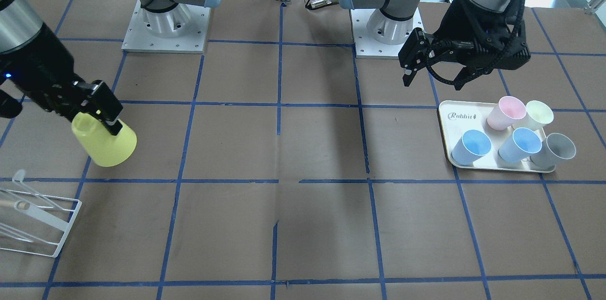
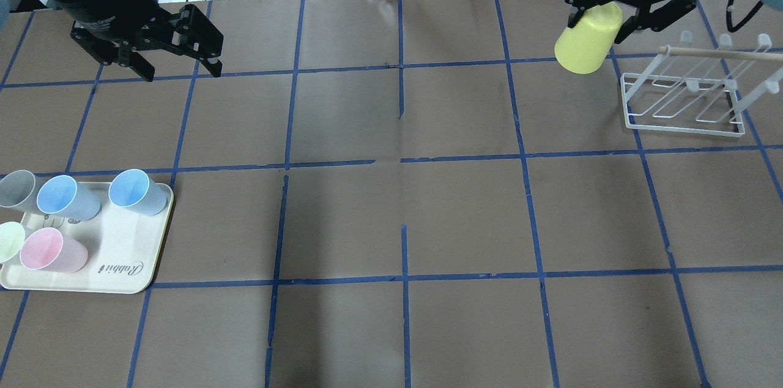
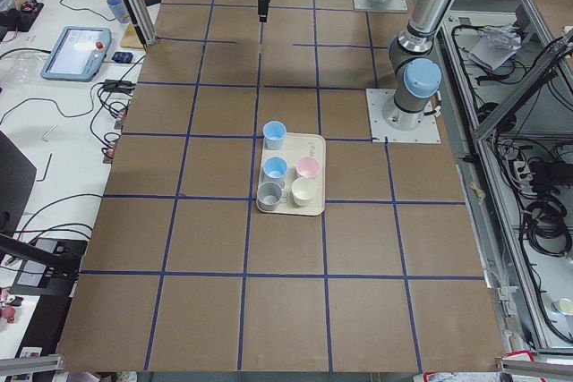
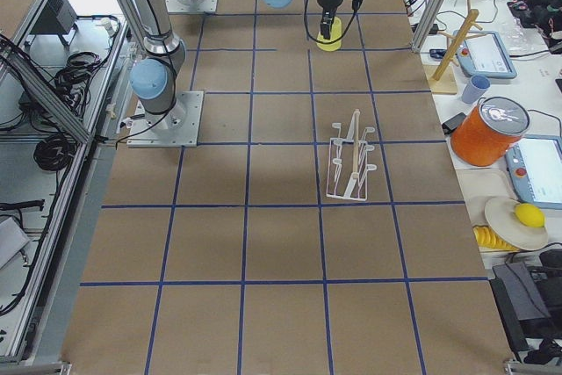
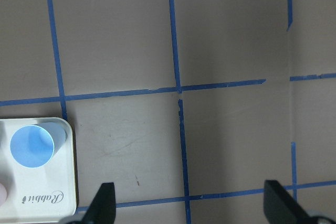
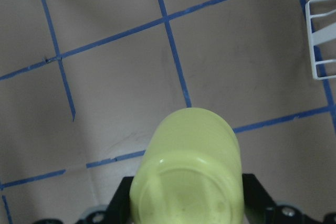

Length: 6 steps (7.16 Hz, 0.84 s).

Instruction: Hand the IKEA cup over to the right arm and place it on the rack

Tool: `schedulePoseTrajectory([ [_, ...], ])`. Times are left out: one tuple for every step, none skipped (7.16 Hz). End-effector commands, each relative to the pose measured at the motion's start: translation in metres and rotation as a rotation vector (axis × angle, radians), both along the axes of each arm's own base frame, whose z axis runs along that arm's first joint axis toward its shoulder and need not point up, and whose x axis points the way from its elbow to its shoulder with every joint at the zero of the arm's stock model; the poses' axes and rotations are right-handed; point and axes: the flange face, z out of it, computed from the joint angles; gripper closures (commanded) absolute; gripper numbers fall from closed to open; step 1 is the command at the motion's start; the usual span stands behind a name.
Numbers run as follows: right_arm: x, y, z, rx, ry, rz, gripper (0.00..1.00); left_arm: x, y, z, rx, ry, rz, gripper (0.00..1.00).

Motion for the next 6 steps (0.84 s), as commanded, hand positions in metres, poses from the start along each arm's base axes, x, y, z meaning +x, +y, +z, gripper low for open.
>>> schedulePoseTrajectory([
  [-0.05, -0.037, 0.006, -0.044, 0.035, 0.055, 0.99, -0.002, -0.002, -0.01, 0.018, 0.008, 0.053, 0.0],
  [-0.073, -0.053, 0.005, -0.054, 0.047, 0.068, 0.99, -0.001, 0.004, -0.005, 0.017, -0.003, 0.055, 0.0],
  [-0.09, -0.068, -0.005, -0.048, 0.051, 0.074, 0.99, -0.002, 0.009, 0.001, 0.012, -0.003, 0.054, 0.0],
  [-0.108, -0.078, -0.005, -0.057, 0.056, 0.075, 0.99, -0.002, 0.009, -0.002, 0.02, -0.003, 0.055, 0.0],
  [-0.119, -0.09, -0.011, -0.063, 0.064, 0.103, 0.99, -0.002, 0.007, -0.003, 0.022, -0.001, 0.055, 0.0],
  [-0.125, -0.103, -0.012, -0.072, 0.072, 0.107, 0.98, -0.003, 0.01, 0.001, 0.014, 0.003, 0.053, 0.0],
])
